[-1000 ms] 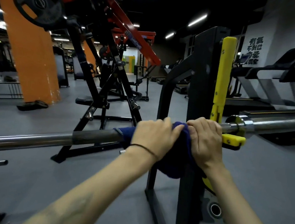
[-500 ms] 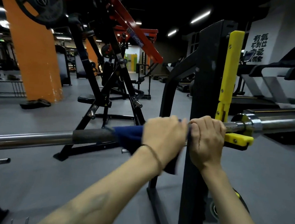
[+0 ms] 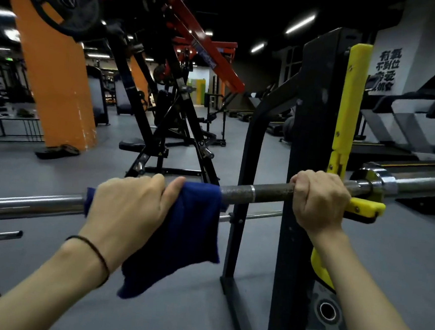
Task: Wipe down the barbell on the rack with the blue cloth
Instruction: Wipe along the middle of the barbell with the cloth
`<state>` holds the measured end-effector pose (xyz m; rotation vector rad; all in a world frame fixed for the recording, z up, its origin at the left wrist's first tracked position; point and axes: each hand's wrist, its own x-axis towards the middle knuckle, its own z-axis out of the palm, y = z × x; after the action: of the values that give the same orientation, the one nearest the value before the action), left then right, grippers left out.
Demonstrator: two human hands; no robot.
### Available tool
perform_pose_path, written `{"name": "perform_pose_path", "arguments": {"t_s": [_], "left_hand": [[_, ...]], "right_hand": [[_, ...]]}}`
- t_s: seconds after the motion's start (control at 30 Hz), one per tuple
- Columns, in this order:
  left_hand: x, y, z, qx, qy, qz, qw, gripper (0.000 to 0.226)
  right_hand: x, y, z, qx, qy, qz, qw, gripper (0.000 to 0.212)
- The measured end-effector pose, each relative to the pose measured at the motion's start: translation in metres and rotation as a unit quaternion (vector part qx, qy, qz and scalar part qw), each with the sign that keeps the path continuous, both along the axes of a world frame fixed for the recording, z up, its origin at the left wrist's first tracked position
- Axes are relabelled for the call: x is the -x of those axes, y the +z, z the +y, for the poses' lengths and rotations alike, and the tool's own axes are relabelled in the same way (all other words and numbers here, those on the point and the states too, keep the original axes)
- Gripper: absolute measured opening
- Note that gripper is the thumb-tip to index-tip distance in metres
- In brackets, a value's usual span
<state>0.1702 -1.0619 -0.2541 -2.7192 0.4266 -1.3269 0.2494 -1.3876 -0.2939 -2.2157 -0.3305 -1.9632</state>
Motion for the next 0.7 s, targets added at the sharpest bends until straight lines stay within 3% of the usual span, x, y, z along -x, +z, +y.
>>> {"name": "perform_pose_path", "arguments": {"t_s": [0.13,0.27,0.53,0.7], "left_hand": [[-0.002,-0.011,-0.047,0.073,-0.066,-0.056,0.994,0.039],[-0.017,-0.020,-0.103,-0.027,-0.040,-0.053,0.997,0.045],[-0.042,-0.008,-0.169,-0.057,-0.075,-0.028,0.995,0.055],[-0.027,-0.004,-0.125,-0.014,-0.148,0.021,0.989,0.077]], "right_hand": [[0.000,0.017,-0.003,0.016,-0.023,0.094,0.995,0.057],[0.006,0.027,-0.006,0.036,-0.032,0.200,0.979,0.050],[0.010,0.026,-0.003,-0.007,-0.022,0.160,0.987,0.055],[0.007,0.022,-0.006,-0.026,0.009,0.185,0.982,0.064]]}}
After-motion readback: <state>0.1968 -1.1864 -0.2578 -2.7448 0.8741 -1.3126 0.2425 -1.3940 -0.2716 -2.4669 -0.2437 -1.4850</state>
